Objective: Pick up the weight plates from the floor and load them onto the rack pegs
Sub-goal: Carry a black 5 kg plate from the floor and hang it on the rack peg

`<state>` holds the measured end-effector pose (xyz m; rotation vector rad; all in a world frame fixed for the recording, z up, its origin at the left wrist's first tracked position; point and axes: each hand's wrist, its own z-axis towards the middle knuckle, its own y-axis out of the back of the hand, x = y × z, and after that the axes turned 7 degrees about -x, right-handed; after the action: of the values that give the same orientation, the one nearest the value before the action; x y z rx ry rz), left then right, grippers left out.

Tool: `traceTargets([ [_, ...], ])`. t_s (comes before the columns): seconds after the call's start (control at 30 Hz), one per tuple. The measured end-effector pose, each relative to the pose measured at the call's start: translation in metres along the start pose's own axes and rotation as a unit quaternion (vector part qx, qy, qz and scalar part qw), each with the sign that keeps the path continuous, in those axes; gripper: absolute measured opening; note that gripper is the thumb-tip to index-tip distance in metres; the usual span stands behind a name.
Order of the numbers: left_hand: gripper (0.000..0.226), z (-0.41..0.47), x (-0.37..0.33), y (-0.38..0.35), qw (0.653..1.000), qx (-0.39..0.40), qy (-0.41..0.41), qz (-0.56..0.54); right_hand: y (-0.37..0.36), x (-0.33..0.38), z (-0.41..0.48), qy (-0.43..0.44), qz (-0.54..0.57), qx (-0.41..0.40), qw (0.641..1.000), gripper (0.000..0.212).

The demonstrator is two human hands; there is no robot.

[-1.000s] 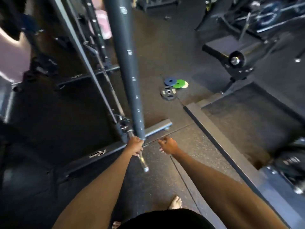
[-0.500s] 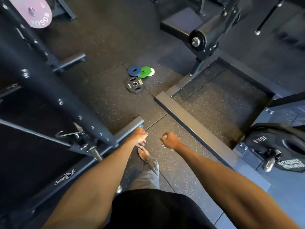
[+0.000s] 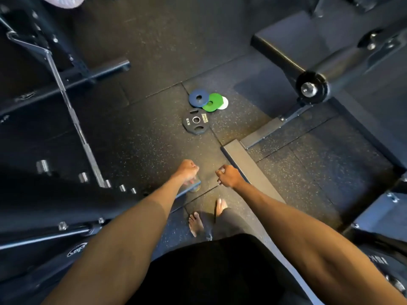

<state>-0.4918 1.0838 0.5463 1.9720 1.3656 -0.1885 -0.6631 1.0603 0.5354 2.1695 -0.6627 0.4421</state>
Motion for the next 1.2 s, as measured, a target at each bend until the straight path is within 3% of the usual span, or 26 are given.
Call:
traceTargets([
  [0.1, 0.012, 0.043, -0.021, 0.02, 1.0, -0.004, 0.019, -0.014, 0.01, 0.031, 0.056, 0.015, -0.006, 0.019, 1.0, 0.018],
  [0.27, 0.013, 0.131, -0.06, 0.049, 0.998, -0.019, 0.046, -0.022, 0.018, 0.065, 0.178, 0.021, -0.025, 0.042, 0.999, 0.035],
  [0.43, 0.014, 0.233, -0.113, 0.074, 0.997, -0.026, 0.072, -0.023, 0.032, 0.098, 0.287, -0.013, -0.003, 0.072, 0.997, 0.016],
  [0.73, 0.017, 0.445, -0.172, 0.063, 0.997, -0.012, 0.072, -0.02, 0.008, 0.074, 0.497, -0.11, 0.021, 0.097, 0.989, 0.008],
  [1.03, 0.026, 0.642, -0.127, -0.015, 0.995, -0.014, 0.097, 0.0, -0.101, 0.012, 0.673, -0.16, 0.022, 0.116, 0.98, 0.009],
  [1.2, 0.024, 0.743, -0.082, -0.05, 0.99, -0.072, 0.114, 0.041, -0.155, -0.011, 0.736, -0.234, 0.077, 0.118, 0.962, 0.014],
])
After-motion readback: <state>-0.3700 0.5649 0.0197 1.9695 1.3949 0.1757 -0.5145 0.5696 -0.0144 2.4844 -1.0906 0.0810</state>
